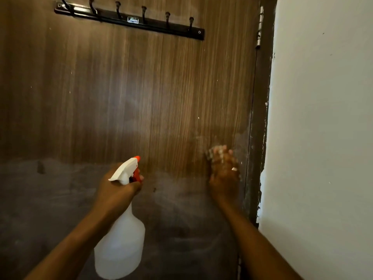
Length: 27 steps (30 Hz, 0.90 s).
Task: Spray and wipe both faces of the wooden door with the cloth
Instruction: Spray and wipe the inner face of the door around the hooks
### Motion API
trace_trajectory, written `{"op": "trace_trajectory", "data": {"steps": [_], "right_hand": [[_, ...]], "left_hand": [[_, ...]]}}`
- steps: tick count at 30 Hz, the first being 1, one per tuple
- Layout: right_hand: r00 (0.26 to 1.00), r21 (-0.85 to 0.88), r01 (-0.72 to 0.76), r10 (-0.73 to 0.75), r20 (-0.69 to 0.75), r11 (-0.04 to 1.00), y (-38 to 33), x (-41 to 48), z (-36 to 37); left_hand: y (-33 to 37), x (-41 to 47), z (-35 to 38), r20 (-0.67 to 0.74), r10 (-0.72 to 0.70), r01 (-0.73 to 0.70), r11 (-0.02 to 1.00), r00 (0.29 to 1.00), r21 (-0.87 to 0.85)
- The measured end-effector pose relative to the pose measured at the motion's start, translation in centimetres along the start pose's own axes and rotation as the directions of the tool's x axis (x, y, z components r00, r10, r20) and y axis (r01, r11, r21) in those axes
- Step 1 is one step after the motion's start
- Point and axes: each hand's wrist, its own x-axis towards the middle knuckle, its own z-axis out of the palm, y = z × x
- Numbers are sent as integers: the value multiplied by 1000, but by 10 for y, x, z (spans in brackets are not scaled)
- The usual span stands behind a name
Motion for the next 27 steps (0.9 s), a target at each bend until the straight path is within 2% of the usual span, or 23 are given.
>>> {"op": "trace_trajectory", "data": {"steps": [3, 5, 7, 9, 10, 11, 12, 14, 15, 17, 19, 21, 23, 24, 25, 27], "right_hand": [[987, 15, -132, 133, -87, 991, -15, 61, -9], [990, 48, -89, 94, -103, 995, -35, 69, -2], [985, 28, 156, -153, -76, 987, -46, 39, 7], [902, -4, 429, -428, 52, 903, -33, -4, 6], [881, -3, 467, -465, 87, 884, -17, -16, 3], [897, 3, 436, -435, 79, 900, -2, -18, -2], [938, 8, 343, -343, 43, 939, 11, -12, -4], [995, 5, 96, -96, -15, 995, 24, 15, -10], [1000, -12, 7, -8, -25, 1000, 23, 33, -11], [996, -39, -77, 75, -38, 996, 5, 67, -9], [998, -15, -42, 41, -38, 999, -17, 80, -3], [986, -9, 165, -165, 13, 986, -18, 70, 0], [931, -25, 357, -354, 84, 934, 4, 44, -6], [925, -16, 370, -367, 96, 929, 22, 29, -10], [943, 2, 322, -321, 87, 947, 38, 18, -16], [987, 24, 150, -151, 49, 988, 57, 12, -22]], "left_hand": [[-2, -6, 12, -23, -11, 11, 1000, 1000, 6], [-3, -10, 22, -41, -16, 16, 1000, 999, 7], [-5, -15, 33, -38, -10, 11, 1000, 999, 14], [-9, -23, 42, -22, -13, 13, 1000, 1000, 22], [-12, -28, 46, -16, -18, 18, 1000, 1000, 25], [-16, -33, 49, -11, -22, 22, 999, 1000, 28], [-18, -38, 51, -10, -30, 30, 999, 1000, 28], [-22, -46, 49, -21, -51, 52, 998, 998, 29], [-23, -48, 47, -32, -54, 55, 998, 998, 31], [-22, -45, 42, -54, -44, 47, 998, 998, 50], [-18, -40, 40, -66, -26, 30, 998, 997, 61], [-13, -36, 41, -78, -20, 25, 997, 997, 66], [-10, -34, 45, -85, -8, 13, 998, 996, 60], [-10, -34, 47, -83, -5, 9, 998, 997, 55], [-11, -36, 49, -75, -2, 6, 999, 997, 49], [-16, -44, 52, -43, -2, 3, 999, 999, 39]]}}
